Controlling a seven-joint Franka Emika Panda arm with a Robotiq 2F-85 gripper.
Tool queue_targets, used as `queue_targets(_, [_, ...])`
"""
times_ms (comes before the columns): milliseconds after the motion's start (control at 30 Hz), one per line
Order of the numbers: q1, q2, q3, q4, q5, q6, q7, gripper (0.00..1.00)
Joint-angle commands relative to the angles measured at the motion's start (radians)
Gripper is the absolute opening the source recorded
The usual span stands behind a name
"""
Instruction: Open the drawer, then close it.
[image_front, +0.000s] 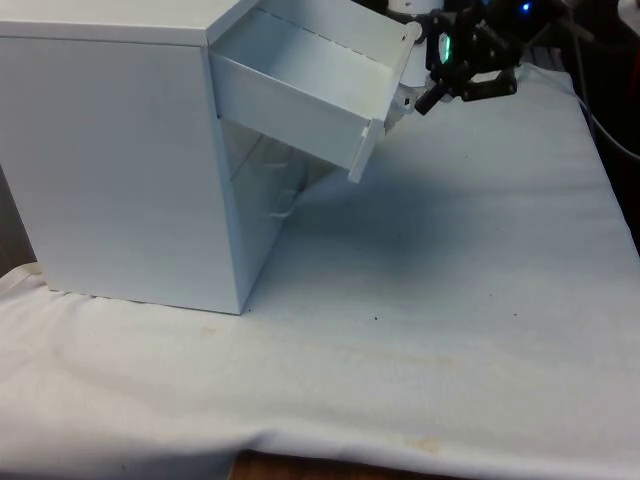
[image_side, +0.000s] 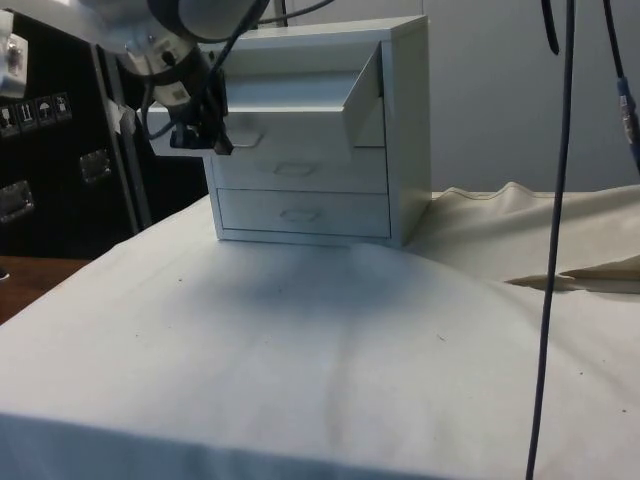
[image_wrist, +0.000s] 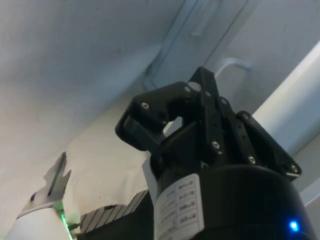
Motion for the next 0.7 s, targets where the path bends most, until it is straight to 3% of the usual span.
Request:
queue_targets(0, [-0.006, -0.015, -0.010, -0.010, -0.015, 0.006, -0.014, 0.00])
queue_targets(33, [-0.001, -0.003, -0.002, 0.000, 0.000, -0.001, -0.002, 0.00])
queue_targets(67, [-0.006, -0.018, -0.012, -0.010, -0.015, 0.005, -0.016, 0.00])
queue_targets(667, [-0.003, -0.072, -0.043, 0.000, -0.050, -0.025, -0.045, 0.00])
